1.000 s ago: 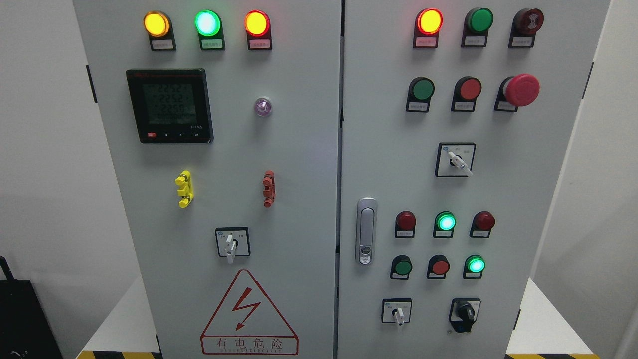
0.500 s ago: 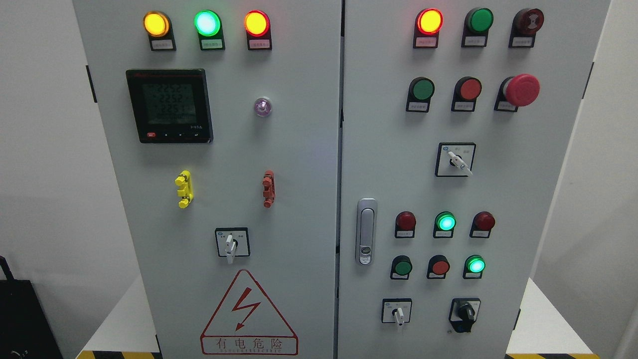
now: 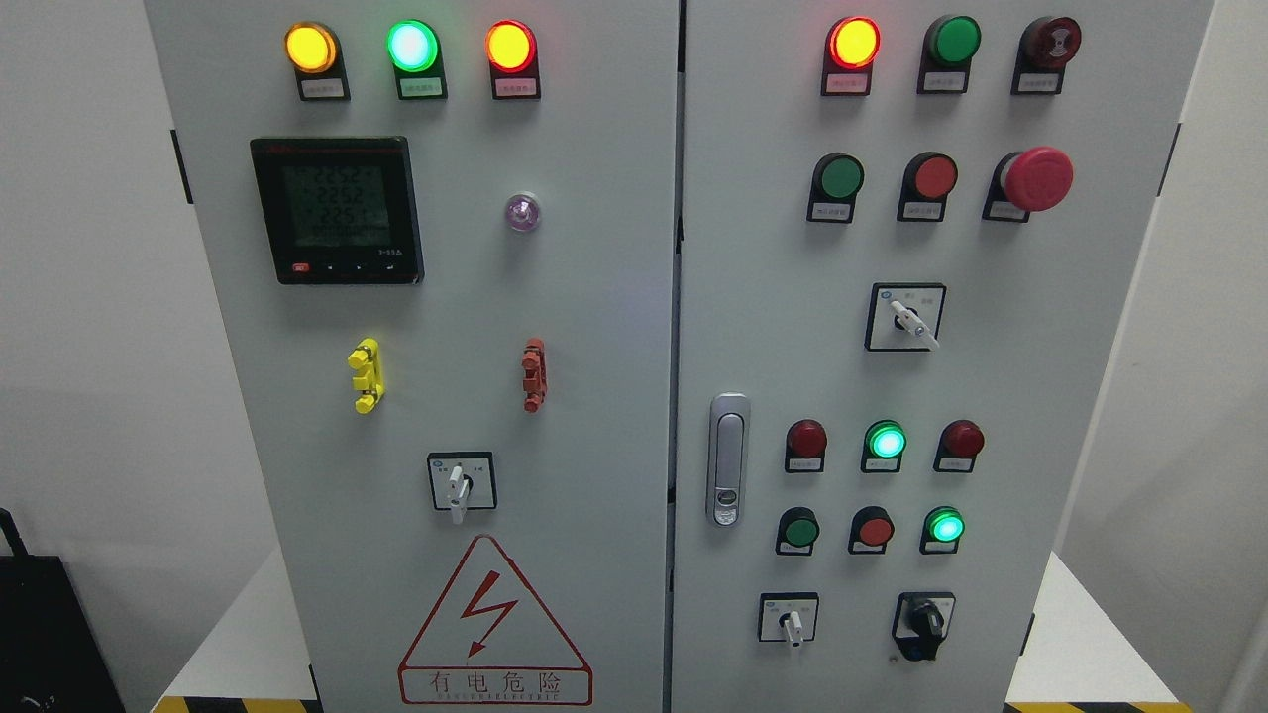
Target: Turn on light switch 1
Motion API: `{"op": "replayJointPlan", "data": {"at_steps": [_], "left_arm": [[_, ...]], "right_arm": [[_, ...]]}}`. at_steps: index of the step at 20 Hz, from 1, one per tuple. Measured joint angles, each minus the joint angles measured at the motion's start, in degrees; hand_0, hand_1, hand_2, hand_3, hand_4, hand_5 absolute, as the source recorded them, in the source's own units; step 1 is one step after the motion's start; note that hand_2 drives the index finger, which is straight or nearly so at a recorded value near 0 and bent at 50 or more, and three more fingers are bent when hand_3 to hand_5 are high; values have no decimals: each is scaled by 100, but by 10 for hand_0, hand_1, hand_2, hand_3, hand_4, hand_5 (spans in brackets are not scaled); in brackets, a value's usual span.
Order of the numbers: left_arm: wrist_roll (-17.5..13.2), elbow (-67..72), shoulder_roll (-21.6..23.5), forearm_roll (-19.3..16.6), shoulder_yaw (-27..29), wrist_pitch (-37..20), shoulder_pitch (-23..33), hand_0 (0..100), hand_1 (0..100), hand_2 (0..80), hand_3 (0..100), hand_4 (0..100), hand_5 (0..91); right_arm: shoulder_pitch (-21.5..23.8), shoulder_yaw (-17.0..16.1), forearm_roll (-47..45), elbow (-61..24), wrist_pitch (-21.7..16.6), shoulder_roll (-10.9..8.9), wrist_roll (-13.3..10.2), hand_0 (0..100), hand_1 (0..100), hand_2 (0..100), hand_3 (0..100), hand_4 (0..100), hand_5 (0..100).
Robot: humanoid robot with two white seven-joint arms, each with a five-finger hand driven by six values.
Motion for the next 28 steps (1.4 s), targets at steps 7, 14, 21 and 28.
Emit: {"op": "replayJointPlan", "data": {"at_steps": [7, 14, 21, 28], "left_arm": [[200, -430, -129, -385, -283, 441, -353, 169, 325, 499, 802, 919, 755], [284, -673, -264, -545, -470, 1063, -798, 144, 335, 504, 812, 924, 763], [564, -805, -384, -612, -582, 1800, -1365, 133, 373, 505, 819, 932, 782], [1095, -875, -468, -696, -732, 2248, -1615, 62, 503, 511, 843, 946, 834]], "right_arm": [[0, 0, 0, 0, 0, 0, 3, 0, 0, 0, 0, 0, 0], [0, 0, 0, 0, 0, 0, 3, 0, 0, 0, 0, 0, 0], [0, -1, 0, 0, 0, 0, 4, 0, 0, 0, 0, 0, 0], [0, -1, 0, 0, 0, 0, 4, 0, 0, 0, 0, 0, 0]]}}
